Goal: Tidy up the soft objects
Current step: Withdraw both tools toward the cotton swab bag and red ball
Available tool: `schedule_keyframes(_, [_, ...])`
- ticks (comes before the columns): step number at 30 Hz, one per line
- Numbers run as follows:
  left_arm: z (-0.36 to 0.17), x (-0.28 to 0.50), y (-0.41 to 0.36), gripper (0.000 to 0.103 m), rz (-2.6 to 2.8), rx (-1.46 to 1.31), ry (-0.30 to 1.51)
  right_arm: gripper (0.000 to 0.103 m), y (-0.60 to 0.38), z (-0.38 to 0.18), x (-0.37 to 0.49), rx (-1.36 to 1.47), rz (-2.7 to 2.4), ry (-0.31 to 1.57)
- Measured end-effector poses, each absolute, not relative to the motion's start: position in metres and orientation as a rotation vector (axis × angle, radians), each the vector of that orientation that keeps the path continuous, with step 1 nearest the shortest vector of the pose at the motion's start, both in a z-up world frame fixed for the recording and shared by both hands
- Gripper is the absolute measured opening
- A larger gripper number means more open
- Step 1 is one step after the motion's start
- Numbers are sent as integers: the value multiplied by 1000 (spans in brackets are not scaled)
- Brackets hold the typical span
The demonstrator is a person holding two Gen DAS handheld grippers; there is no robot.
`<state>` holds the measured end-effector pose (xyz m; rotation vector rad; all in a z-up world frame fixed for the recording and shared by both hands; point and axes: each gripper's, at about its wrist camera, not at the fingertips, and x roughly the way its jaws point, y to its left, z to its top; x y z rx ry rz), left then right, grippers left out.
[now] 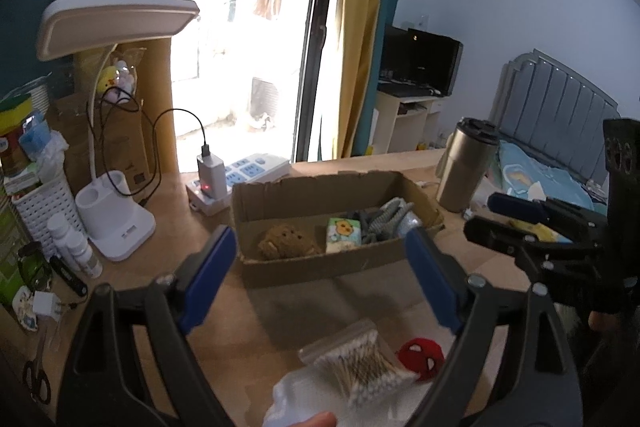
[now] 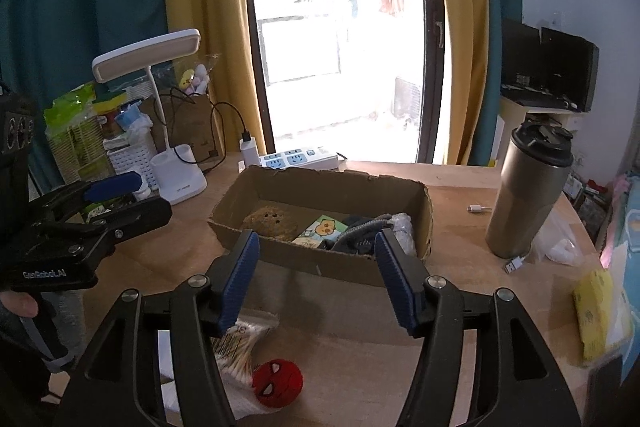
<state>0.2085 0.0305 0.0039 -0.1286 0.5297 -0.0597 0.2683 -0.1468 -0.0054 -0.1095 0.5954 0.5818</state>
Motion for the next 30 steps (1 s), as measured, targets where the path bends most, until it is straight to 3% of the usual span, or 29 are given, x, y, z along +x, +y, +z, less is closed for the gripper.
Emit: schedule_keyframes(30, [-36,157,22,91,-80,-157,597,64,-149,-46,215,-130,575,670])
